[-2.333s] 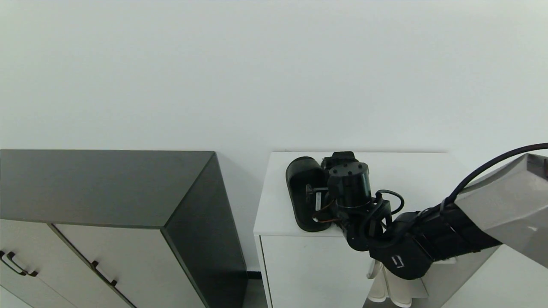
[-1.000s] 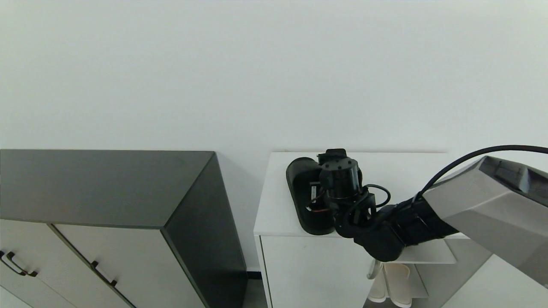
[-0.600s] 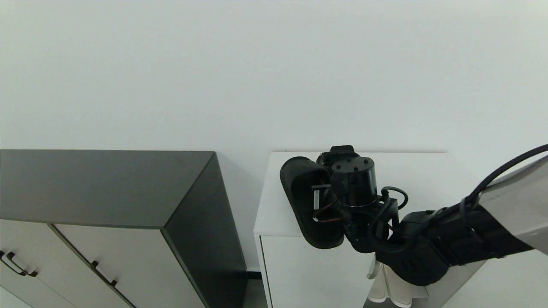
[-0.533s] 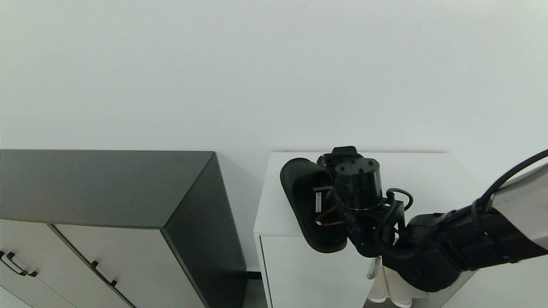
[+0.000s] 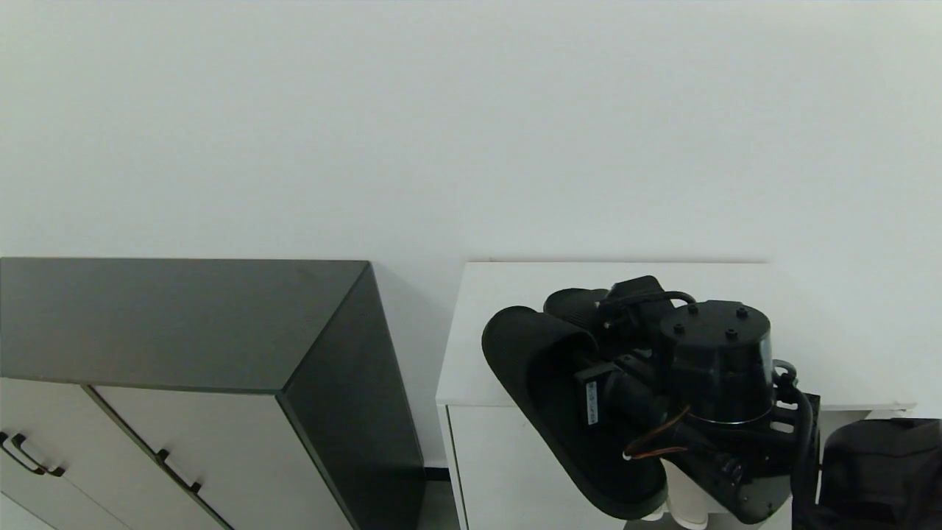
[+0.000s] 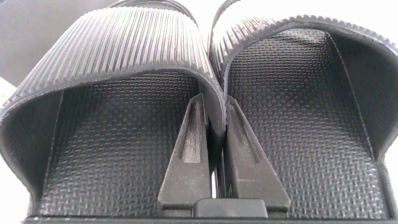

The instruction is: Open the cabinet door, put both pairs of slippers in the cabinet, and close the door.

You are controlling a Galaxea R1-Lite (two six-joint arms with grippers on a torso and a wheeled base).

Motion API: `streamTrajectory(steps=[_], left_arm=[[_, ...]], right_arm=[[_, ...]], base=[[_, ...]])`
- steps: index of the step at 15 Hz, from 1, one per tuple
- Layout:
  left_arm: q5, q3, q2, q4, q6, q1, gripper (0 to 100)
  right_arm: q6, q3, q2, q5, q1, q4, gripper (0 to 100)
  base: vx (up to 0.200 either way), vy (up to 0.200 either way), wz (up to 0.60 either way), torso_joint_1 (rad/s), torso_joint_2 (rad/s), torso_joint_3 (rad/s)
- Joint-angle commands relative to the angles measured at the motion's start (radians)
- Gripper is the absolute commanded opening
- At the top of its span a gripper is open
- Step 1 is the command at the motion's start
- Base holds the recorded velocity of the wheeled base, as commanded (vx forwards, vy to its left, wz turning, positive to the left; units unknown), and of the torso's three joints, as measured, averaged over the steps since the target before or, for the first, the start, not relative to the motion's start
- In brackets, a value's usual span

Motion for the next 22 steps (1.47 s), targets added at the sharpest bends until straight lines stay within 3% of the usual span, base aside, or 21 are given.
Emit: streamTrajectory(steps=[1,7,22], left_arm=[[0.000,0.000,0.001,0.000,0.000,0.000,0],[0.002,0.000,0.001,0.000,0.000,0.000,0],[0.002,0.000,0.001,0.000,-0.003,0.000,0]], right_arm=[[0.000,0.006,-0.018,-0.001,0.002,0.000,0],[0.002,0.005,-0.001,-0.001,0.002,0.000,0],[0.002,0.006,0.007,-0.002,0.000,-0.002,0]], base=[[0.000,0.000,0.00,0.000,0.00,0.000],[0.000,0.000,0.00,0.000,0.00,0.000],[-0.200,0.000,0.00,0.003,0.00,0.002]])
